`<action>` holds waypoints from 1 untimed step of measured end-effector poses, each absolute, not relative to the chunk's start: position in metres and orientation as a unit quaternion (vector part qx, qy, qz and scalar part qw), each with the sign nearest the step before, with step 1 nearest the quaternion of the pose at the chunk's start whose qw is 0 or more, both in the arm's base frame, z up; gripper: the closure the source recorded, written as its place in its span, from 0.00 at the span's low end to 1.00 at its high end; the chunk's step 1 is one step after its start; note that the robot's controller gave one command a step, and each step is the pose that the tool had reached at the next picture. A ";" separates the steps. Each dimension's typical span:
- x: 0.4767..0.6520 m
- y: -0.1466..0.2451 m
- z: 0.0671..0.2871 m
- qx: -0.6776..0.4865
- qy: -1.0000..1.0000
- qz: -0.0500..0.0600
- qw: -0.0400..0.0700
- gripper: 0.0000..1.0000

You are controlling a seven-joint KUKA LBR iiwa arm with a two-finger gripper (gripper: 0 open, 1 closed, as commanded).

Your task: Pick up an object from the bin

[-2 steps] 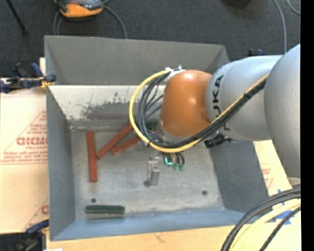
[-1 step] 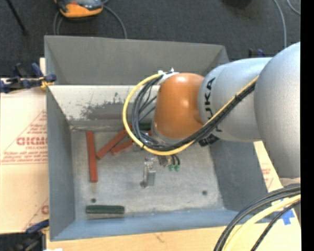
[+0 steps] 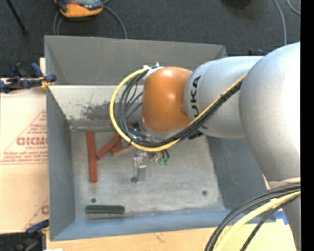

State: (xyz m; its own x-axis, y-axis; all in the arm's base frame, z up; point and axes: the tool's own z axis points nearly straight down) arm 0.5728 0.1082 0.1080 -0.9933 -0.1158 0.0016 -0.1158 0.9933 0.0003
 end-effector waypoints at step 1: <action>0.587 0.117 0.102 -0.065 -0.998 -0.001 -0.003 0.00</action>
Offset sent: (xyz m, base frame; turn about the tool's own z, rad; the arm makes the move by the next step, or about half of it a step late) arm 0.0366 0.0996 -0.0312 -0.0370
